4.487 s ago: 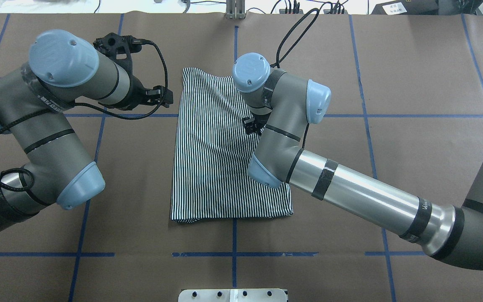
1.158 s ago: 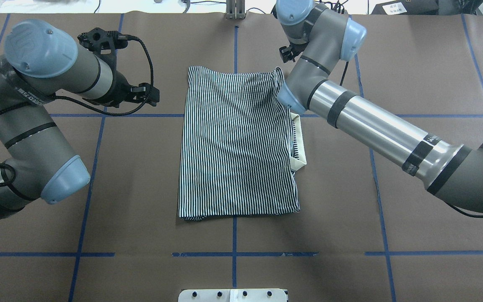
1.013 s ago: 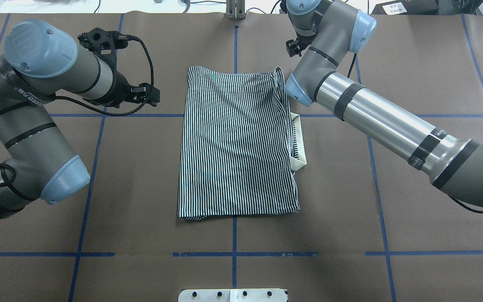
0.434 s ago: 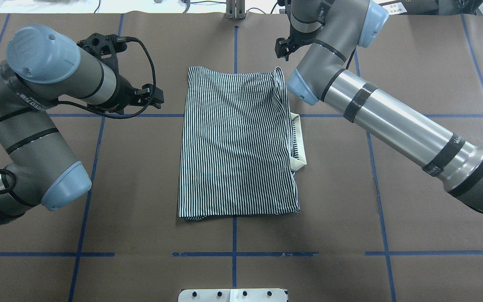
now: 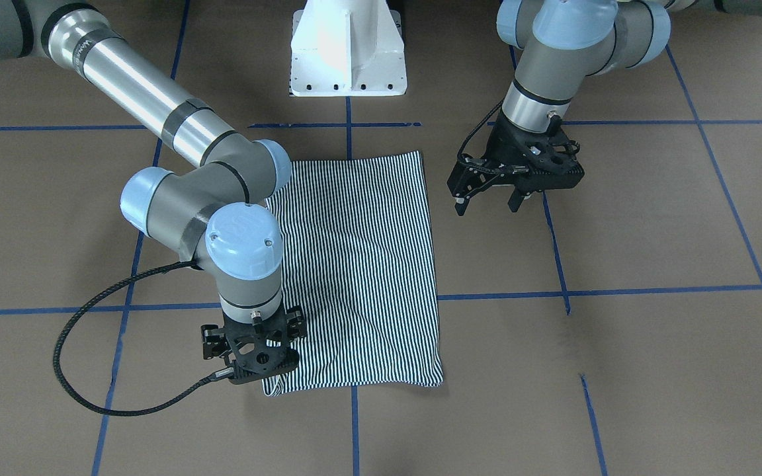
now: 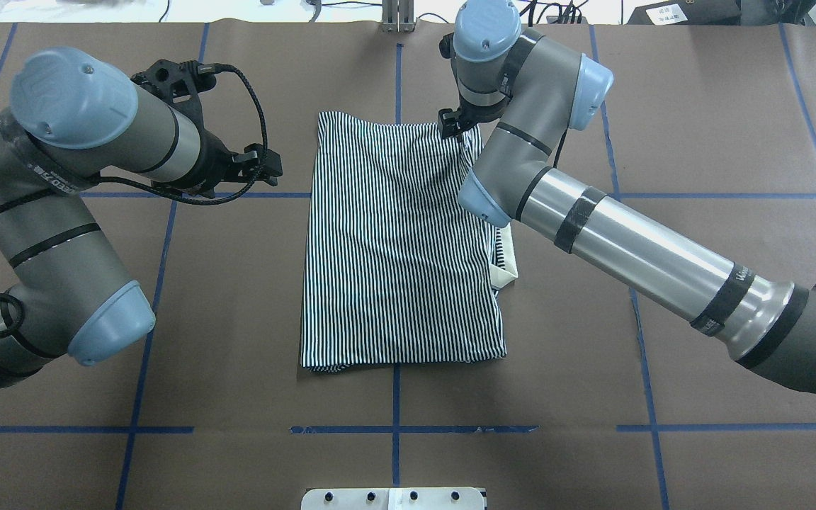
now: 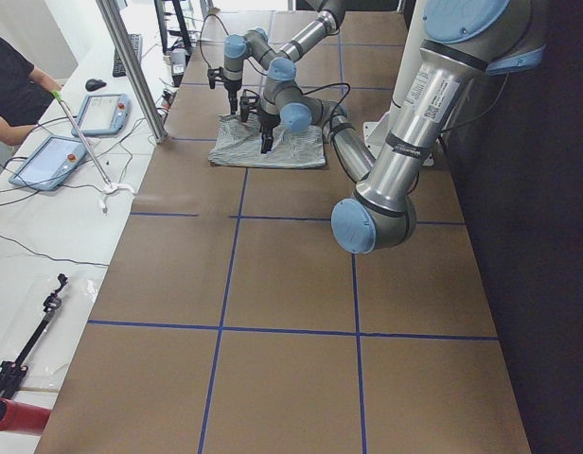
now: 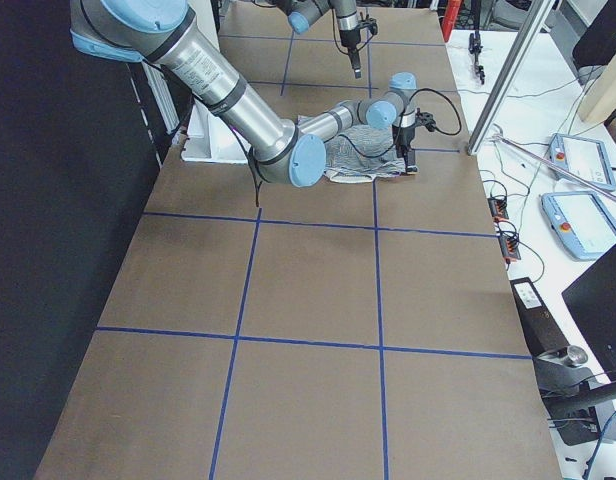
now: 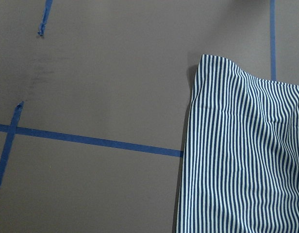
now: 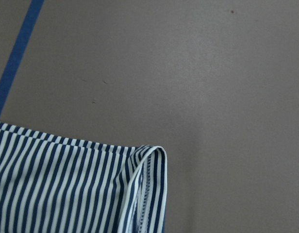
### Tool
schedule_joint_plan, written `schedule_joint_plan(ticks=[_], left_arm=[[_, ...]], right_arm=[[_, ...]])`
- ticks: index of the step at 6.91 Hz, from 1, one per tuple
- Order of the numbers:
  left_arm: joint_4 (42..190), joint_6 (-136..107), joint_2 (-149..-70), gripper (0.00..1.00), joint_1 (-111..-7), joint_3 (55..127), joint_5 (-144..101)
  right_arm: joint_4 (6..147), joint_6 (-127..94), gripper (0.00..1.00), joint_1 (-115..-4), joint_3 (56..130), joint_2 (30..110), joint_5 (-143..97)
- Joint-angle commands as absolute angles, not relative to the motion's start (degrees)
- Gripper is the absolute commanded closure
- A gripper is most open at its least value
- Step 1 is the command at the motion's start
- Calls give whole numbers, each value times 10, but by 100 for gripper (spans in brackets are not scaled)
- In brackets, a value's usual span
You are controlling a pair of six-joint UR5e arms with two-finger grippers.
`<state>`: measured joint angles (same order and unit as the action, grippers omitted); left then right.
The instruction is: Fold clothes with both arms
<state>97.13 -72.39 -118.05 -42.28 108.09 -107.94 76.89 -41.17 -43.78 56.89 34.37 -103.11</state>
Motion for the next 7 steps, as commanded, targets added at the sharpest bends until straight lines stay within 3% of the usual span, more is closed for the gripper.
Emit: schedule_joint_plan(ticks=[1,5,7], left_arm=[[954,-724,-1185,0,-420,1096,-1079],[954,-723,-1186,0,-419,1098,-1081],[954,-724,-1185,0,-419,1098,-1083]], right_arm=[[754,-395,0,-433,552,343,-1019],[761,-335,0,-472,555,379,-1047],[805,-341,0,-475,592,374,-1088]])
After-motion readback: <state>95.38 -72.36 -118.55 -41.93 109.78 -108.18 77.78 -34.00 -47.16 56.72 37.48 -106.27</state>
